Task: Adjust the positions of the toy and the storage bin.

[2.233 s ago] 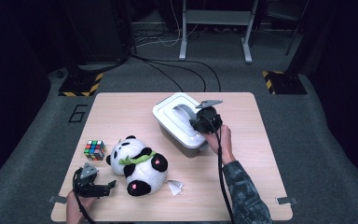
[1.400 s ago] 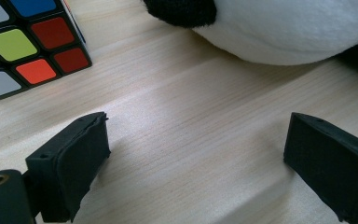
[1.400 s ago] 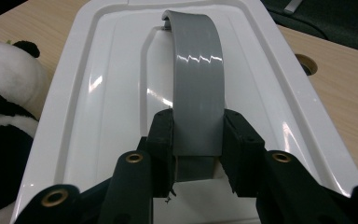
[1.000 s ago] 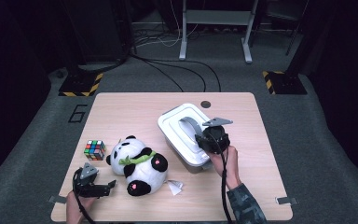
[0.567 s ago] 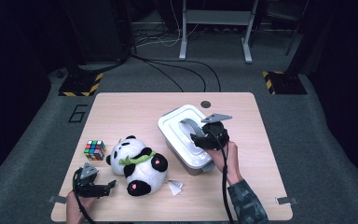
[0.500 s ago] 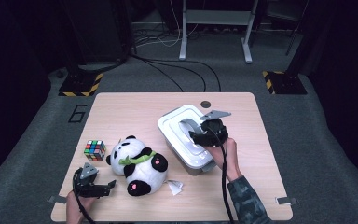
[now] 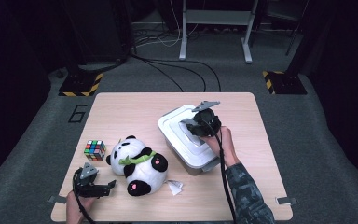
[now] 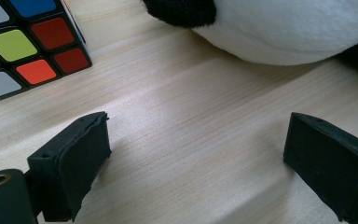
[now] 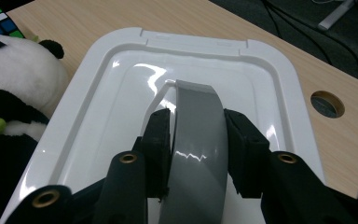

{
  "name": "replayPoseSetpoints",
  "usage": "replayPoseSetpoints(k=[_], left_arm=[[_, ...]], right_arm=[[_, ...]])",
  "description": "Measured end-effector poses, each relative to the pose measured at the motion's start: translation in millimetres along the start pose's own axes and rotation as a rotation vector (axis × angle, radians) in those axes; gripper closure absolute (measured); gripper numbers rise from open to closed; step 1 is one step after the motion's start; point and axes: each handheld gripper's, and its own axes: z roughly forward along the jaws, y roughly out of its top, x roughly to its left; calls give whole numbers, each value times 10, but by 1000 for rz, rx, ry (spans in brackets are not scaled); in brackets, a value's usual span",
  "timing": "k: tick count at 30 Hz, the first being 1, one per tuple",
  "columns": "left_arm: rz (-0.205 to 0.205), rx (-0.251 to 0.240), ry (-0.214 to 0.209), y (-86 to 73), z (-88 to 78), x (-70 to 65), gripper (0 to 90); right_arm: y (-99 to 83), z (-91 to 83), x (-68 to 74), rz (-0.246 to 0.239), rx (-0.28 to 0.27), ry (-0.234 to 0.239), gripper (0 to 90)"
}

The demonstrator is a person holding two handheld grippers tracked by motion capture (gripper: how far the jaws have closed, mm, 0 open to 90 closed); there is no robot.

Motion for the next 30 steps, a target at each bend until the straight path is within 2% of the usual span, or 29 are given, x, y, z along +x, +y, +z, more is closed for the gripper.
replayPoseSetpoints(k=[4,7,17,20,25,30], left_arm=[[2,5,-1,2,-4,2,68],[4,4,0,3,-3,2,68],[2,-3,3,0,2,-2,69],[2,-3,3,0,2,-1,69],[2,-3,4,0,2,-2,70],[2,-3,3,0,1,-2,70]], right_arm=[[3,-2,87,28,1,-31,663],[0,-5,128,69,2,-46,666],[-10,-29,254,154,9,-88,666],[-15,-35,270,160,8,-86,666],[-19,-49,321,144,17,-93,666],[-27,-44,315,130,11,-93,664]])
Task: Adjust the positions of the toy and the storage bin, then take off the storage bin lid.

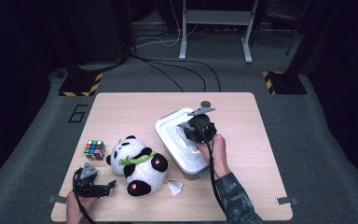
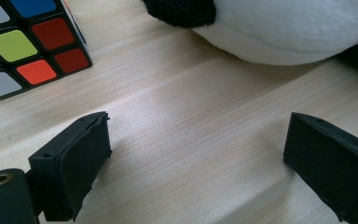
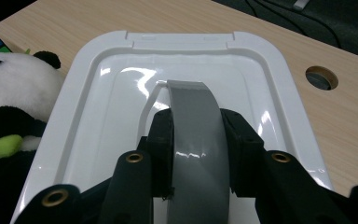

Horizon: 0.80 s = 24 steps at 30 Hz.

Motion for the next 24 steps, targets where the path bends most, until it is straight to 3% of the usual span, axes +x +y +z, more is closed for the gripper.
replayPoseSetpoints(k=[6,15,24], left_arm=[[0,0,0,0,0,0,70],[0,0,-1,0,0,0,70],[1,-1,0,0,0,1,71]], right_arm=[[-9,2,-6,-32,-9,-2,663],[15,-22,-47,-29,1,25,665],[91,-174,-55,-36,-34,14,666]])
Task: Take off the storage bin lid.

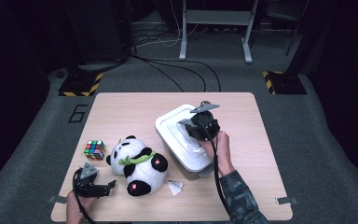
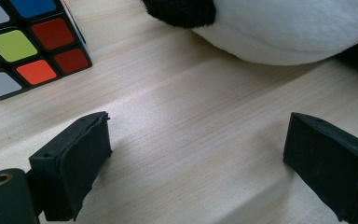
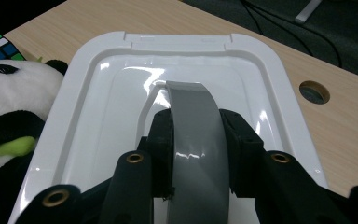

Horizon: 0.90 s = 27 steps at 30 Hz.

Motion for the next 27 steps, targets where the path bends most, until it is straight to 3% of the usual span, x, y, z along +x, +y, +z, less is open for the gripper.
replayPoseSetpoints(k=[11,27], left_arm=[[0,2,-1,1,-1,1,71],[-1,2,-2,1,-1,1,71]], right_arm=[[57,-141,-53,-13,-20,-20,666],[86,-358,-313,5,-48,-56,665]])
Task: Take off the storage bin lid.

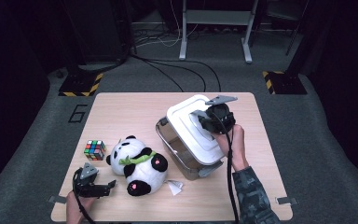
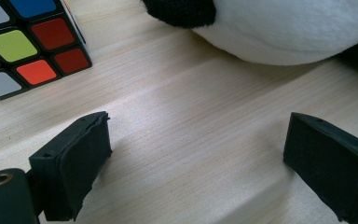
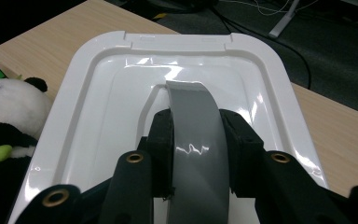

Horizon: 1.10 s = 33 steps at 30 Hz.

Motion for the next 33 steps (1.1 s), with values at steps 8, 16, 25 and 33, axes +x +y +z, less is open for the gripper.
replayPoseSetpoints(k=[8,16,25,33], left_arm=[[0,0,0,0,0,0,71],[0,0,-1,0,1,0,71],[0,0,-1,0,1,0,71],[0,0,0,0,0,0,71]], right_arm=[[-2,-120,-174,8,-5,-26,665],[-32,-206,-360,29,-4,-57,665],[-74,-248,-569,47,1,-88,665],[-119,-229,-758,83,7,-112,665]])
